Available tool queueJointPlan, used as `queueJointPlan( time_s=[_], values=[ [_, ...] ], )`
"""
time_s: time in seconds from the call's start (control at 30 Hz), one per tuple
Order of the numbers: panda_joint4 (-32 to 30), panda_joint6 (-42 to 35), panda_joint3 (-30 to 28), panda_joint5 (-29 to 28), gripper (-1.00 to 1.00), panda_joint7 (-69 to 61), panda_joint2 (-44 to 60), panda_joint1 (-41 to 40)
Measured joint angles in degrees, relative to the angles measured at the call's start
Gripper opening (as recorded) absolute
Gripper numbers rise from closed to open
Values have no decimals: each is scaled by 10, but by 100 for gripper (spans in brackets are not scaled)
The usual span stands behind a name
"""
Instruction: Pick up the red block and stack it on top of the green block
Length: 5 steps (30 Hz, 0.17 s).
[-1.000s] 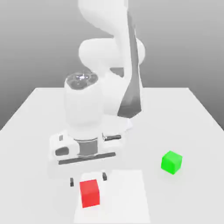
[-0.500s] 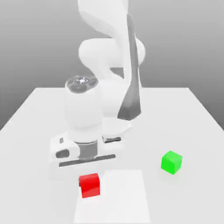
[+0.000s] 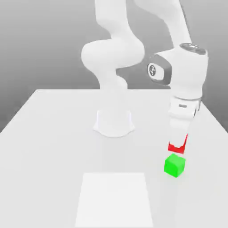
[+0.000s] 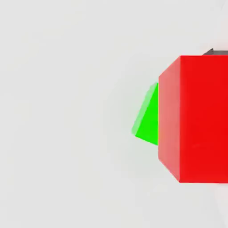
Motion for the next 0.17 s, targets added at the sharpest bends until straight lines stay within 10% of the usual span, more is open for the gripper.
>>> queueJointPlan(
  time_s=[0.07, 0.1, 0.17],
  values=[
    [1, 40, -1, -22, -100, 15, 41, -5],
    [2, 53, -3, -31, 100, 22, 55, -6],
    [2, 53, -3, -31, 100, 22, 55, -3]
  ],
)
